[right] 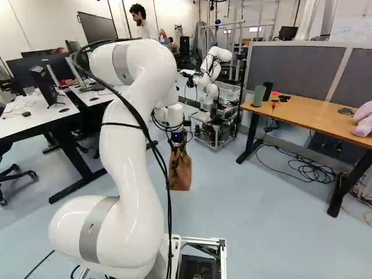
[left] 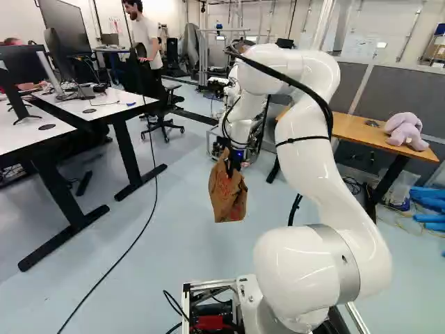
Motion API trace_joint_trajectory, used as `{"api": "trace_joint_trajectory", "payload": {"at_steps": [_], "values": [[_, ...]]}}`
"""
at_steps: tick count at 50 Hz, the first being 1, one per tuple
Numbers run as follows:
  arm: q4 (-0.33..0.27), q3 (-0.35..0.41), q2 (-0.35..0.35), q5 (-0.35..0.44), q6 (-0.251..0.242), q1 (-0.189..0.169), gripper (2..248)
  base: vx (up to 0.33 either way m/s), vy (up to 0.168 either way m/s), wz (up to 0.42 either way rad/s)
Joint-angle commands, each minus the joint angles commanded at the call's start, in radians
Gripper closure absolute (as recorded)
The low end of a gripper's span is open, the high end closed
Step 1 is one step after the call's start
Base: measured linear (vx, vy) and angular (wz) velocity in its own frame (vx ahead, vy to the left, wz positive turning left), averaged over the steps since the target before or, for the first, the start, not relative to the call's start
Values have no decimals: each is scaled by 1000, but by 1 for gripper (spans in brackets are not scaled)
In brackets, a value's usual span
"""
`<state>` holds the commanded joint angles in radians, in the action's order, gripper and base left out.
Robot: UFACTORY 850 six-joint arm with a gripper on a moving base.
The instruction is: Pick up the bag on the ground and place it on the table
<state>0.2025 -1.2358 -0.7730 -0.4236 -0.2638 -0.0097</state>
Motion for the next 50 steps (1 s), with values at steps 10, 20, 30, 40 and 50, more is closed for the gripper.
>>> {"api": "trace_joint_trajectory", "payload": {"at_steps": [10, 20, 30, 40, 50], "values": [[8, 14, 33, -14, 0, -3, 229, 0, 0, 0], [8, 26, 66, -17, 0, -3, 229, 0, 0, 0], [8, 36, 97, -17, 0, -3, 229, 0, 0, 0], [8, 44, 127, -27, 0, -3, 229, 0, 0, 0], [8, 49, 156, -48, 0, -3, 229, 0, 0, 0]]}}
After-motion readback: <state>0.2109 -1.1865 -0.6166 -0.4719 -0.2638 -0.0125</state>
